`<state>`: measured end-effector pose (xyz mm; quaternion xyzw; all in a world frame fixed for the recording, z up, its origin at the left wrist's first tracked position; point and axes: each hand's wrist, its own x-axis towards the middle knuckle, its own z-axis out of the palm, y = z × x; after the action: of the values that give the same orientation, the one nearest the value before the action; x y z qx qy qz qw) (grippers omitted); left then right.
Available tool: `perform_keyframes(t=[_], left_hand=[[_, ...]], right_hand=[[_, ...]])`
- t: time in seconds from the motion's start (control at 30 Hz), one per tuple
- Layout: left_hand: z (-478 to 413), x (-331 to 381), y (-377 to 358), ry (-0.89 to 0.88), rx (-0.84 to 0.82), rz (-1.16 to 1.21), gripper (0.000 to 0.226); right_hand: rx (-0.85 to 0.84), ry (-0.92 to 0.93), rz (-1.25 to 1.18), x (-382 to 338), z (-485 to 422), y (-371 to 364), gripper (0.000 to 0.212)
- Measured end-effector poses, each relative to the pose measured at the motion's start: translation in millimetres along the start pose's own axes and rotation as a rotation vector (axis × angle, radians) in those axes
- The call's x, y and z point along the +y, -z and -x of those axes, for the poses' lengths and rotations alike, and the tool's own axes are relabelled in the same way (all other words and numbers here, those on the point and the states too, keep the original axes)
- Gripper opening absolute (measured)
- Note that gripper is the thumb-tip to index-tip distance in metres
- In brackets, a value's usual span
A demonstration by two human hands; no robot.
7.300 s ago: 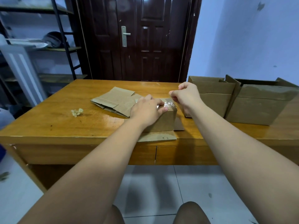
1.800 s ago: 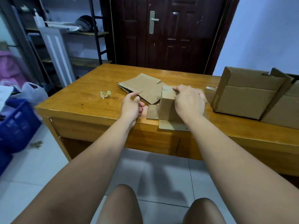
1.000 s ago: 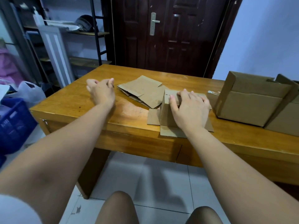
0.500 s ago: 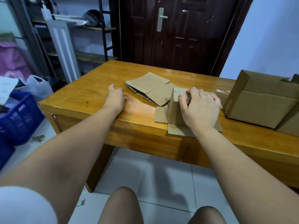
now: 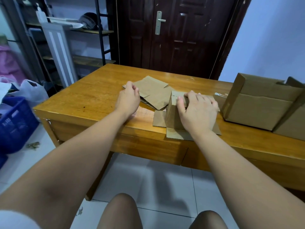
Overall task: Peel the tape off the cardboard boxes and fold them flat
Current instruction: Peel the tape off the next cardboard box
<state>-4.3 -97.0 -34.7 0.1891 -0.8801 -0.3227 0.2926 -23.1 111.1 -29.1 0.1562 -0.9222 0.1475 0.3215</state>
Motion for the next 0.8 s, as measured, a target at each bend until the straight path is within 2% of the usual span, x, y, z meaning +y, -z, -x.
perform_keyframes(t=[0.03,0.2,0.3,0.47,0.53,0.63,0.8], left_hand=[[0,2,-1,-0.022,-0.032,0.033,0.026],[-3,-1,-1,-0.073,-0.157,0.166,0.070],[-5,-7,4,-0.013,-0.123,0.203,0.078],[-8,-18,10,0.122,-0.011,0.125,0.063],[-9,-24,10,0.196,0.015,0.090,0.046],[-9,-37,16,0.207,0.021,-0.100,0.020],[-5,-52,23,0.179,0.067,-0.212,0.024]], right_hand=[[-0.007,-0.001,0.006,0,0,0,0.052],[-0.011,-0.004,0.000,-1,0,0,0.053],[-0.008,-0.005,-0.003,0,0,-1,0.052],[-0.014,-0.001,0.003,0,1,-1,0.053],[-0.019,0.000,-0.003,0,0,0,0.054],[-0.018,0.006,-0.010,0,0,0,0.056],[-0.040,0.003,0.008,0,1,2,0.057]])
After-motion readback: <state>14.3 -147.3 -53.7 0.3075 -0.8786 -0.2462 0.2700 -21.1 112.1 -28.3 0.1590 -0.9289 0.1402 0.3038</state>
